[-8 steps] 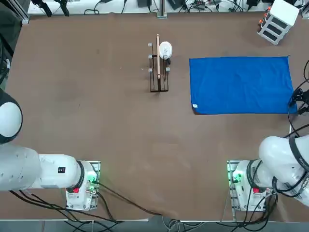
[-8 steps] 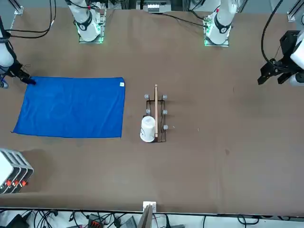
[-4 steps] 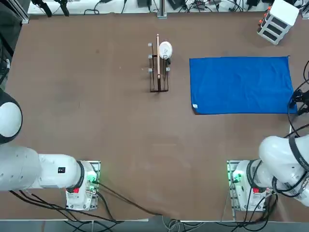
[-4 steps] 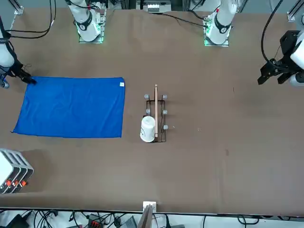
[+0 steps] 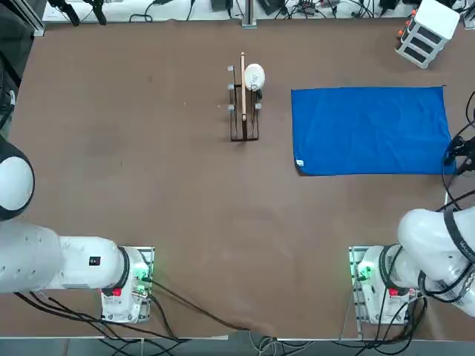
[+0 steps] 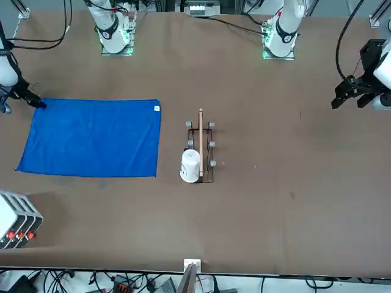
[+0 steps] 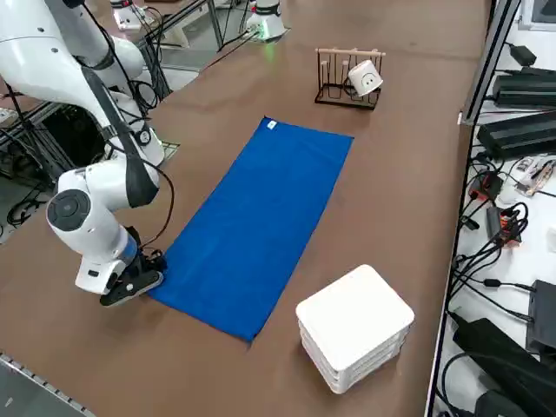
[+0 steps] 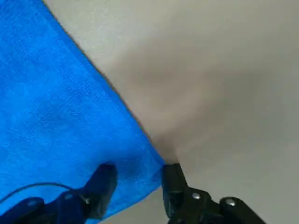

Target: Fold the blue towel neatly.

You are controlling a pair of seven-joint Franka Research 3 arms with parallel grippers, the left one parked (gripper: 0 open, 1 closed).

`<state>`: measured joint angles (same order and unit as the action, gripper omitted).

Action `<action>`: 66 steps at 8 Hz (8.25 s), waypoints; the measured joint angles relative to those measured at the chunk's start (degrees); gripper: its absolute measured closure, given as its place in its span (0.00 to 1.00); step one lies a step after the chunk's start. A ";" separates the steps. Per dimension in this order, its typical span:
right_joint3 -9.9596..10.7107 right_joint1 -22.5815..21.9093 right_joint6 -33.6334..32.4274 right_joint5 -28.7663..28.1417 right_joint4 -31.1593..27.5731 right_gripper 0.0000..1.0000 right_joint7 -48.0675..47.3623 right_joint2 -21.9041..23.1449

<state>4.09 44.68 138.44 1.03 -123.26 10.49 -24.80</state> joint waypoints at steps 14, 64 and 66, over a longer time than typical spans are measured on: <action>-1.41 -9.54 -10.65 0.31 0.95 0.97 -1.38 6.15; -0.38 -86.36 -28.23 -3.59 11.43 0.00 -17.14 3.47; 0.93 -80.99 -30.50 -3.65 17.41 0.00 -18.31 3.47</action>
<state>5.03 -36.31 107.94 -2.62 -105.85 -7.82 -21.33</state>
